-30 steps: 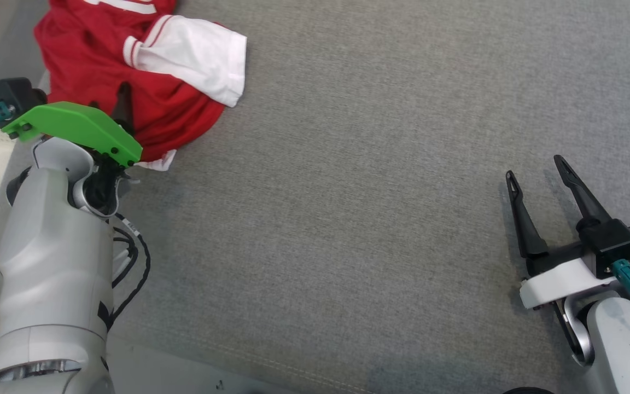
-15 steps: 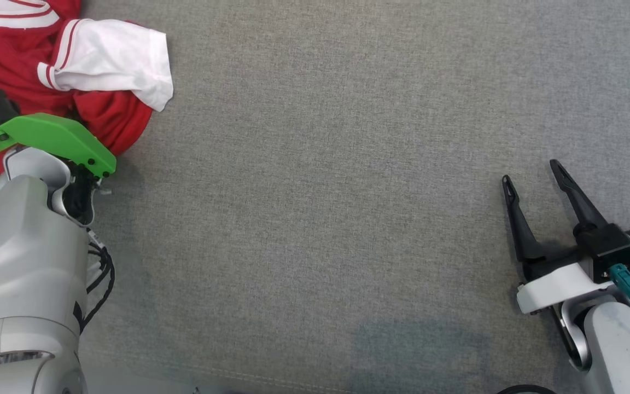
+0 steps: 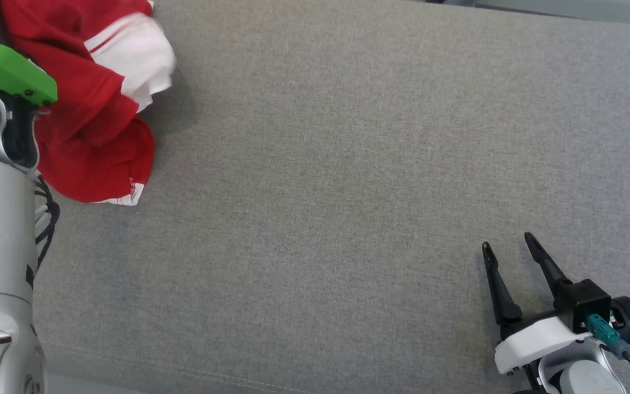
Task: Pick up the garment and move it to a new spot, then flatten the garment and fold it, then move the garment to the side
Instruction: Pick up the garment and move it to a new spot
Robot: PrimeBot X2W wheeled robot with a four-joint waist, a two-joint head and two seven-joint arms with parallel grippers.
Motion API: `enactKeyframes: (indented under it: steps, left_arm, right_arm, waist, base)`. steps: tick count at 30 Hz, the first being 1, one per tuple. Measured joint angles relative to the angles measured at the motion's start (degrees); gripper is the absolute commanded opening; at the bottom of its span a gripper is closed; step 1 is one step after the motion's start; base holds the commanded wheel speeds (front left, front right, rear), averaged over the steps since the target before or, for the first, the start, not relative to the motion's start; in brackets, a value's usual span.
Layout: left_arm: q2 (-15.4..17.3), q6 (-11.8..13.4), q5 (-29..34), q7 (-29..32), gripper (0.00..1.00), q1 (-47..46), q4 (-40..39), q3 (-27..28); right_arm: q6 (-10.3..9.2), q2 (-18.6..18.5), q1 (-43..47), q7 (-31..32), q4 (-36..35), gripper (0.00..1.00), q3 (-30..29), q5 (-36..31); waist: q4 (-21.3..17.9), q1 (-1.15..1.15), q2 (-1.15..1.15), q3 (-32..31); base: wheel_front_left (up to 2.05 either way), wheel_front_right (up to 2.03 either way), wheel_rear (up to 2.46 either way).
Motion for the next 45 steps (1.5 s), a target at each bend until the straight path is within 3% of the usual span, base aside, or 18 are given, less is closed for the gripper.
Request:
enactKeyframes:
  steps: [4,8,18,23,30,36,42,43,44,45]
  left_arm:
    - [1.5,-0.1,1.1,1.7,0.00,-0.6,-4.8,-1.5]
    - [0.1,-0.1,0.2,4.4,0.00,-0.7,-12.9,-3.3]
    - [-8.1,-0.1,-6.4,18.4,0.00,11.4,-49.1,-13.8]
    - [-10.0,2.8,-9.3,24.2,0.00,22.5,-65.2,-21.3]
    - [-9.9,5.6,-8.8,26.9,0.00,31.6,-66.6,-26.6]
    - [-8.3,6.4,-6.9,25.3,0.00,34.2,-53.5,-27.5]
    - [-10.0,4.1,-7.4,20.3,0.00,32.4,-39.9,-29.2]
    - [-10.1,4.1,-7.3,19.7,0.43,32.1,-38.0,-29.4]
    - [-10.0,4.2,-6.5,18.7,1.00,31.6,-36.5,-29.7]
    - [-10.1,4.6,-5.9,17.8,1.00,31.3,-35.4,-29.6]
  right_arm:
    - [0.00,0.9,1.5,0.0,0.4,1.00,0.0,1.3]
    - [0.00,1.6,2.6,0.0,0.4,1.00,-0.7,2.0]
    - [0.00,2.3,3.5,0.0,-0.7,1.00,-2.1,2.3]
    - [0.00,2.8,3.4,0.0,-1.2,1.00,-2.3,2.5]
    - [0.00,3.1,2.3,0.0,-1.8,1.00,-2.7,2.9]
    - [0.00,3.3,2.1,0.0,-2.0,1.00,-3.2,3.8]
    - [0.00,3.3,1.7,0.0,-1.9,1.00,-2.8,5.2]
    - [0.00,3.3,1.6,0.0,-1.9,1.00,-2.8,5.3]
    - [0.00,3.3,1.4,0.0,-1.9,1.00,-2.8,5.5]
    - [0.00,3.3,1.2,0.0,-1.9,1.00,-2.8,5.5]
  waist:
    - [-0.1,0.00,0.00,-3.5]
    - [-0.7,0.00,0.00,-6.6]
    - [-5.5,0.00,0.00,-9.8]
    - [-9.5,0.00,0.00,-9.4]
    - [-13.9,0.00,0.00,-8.2]
    - [-18.3,0.00,0.00,-6.5]
    - [-21.4,0.00,0.00,-4.7]
    - [-21.7,0.00,0.00,-4.5]
    - [-22.0,0.00,0.00,-4.2]
    - [-22.2,0.00,0.00,-4.1]
  base:
    - [0.00,0.00,0.00]
    - [0.00,0.00,0.00]
    - [0.00,0.00,0.00]
    - [0.00,0.00,0.00]
    - [0.00,0.00,0.00]
    - [0.00,0.00,0.00]
    - [0.00,0.00,0.00]
    - [0.00,0.00,0.00]
    - [0.00,0.00,0.00]
    - [0.00,0.00,0.00]
